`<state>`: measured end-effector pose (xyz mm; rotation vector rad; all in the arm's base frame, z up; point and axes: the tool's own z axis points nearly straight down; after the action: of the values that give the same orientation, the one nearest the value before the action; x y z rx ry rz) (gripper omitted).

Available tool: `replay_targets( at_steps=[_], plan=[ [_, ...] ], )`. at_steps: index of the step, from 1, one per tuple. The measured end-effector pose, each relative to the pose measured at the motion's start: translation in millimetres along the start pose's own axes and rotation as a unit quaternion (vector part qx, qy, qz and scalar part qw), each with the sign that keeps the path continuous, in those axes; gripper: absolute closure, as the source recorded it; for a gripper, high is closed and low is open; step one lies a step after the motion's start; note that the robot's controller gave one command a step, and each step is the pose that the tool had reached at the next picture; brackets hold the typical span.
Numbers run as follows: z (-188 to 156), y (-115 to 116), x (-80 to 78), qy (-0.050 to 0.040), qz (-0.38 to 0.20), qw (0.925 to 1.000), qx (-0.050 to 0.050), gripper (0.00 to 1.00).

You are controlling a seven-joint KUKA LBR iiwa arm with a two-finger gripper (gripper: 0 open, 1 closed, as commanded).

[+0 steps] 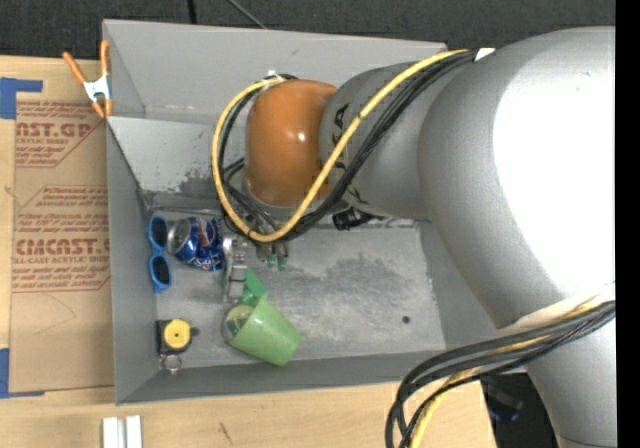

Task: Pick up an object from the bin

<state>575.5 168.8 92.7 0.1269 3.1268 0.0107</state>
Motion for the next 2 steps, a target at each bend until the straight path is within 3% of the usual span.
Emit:
replay_targets(
  at_steps=[1, 2],
  plan=[
    [17.9, 12.1, -22.7, -0.0024, -0.002, 1.0, 0.001, 0.0],
    [14.5, 13.8, -23.3, -0.0043, -0.002, 1.0, -0.001, 1.0]
  ],
)
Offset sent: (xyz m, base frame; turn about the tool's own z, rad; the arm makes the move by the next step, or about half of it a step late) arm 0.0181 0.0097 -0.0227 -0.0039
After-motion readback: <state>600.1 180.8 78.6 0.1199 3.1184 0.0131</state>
